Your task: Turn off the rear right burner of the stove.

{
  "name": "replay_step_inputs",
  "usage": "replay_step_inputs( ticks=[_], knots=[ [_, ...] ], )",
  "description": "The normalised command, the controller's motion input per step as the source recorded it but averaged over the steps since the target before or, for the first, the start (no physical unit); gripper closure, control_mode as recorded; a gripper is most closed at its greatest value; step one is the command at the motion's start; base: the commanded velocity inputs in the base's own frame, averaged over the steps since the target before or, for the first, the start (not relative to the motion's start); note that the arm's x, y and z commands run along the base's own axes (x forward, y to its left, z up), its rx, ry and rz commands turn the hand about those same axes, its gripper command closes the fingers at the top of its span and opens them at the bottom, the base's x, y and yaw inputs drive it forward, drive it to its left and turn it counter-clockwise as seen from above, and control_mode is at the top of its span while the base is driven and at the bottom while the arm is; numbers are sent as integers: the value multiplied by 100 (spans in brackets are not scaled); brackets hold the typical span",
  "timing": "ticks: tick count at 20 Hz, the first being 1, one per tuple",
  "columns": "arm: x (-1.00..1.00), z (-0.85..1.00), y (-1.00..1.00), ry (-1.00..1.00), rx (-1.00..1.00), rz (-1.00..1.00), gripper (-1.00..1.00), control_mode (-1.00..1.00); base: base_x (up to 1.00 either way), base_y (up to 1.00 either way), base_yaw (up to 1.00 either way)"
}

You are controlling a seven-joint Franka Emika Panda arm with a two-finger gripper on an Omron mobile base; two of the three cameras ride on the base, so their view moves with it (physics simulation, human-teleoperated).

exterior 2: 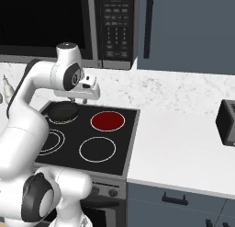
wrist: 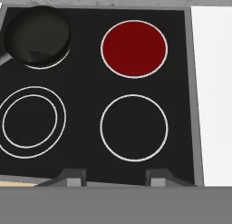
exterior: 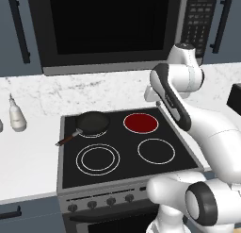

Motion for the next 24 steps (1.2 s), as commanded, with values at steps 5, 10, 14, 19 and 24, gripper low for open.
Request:
replay_step_inputs(
  ticks=[5, 10, 14, 19, 24],
  knots=[
    [0, 0, 1, 0, 0, 0, -100, -100, 0, 0, 0],
    [-9, -1, 3, -3, -1, 0, -100, -100, 0, 0, 0],
    [-29, -31, 58, -1, -24, 11, -100, -100, 0, 0, 0],
    [-42, -61, 100, 0, -47, 26, -100, -100, 0, 0, 0],
    [-54, -84, 100, 0, -61, 34, -100, -100, 0, 0, 0]
  ],
)
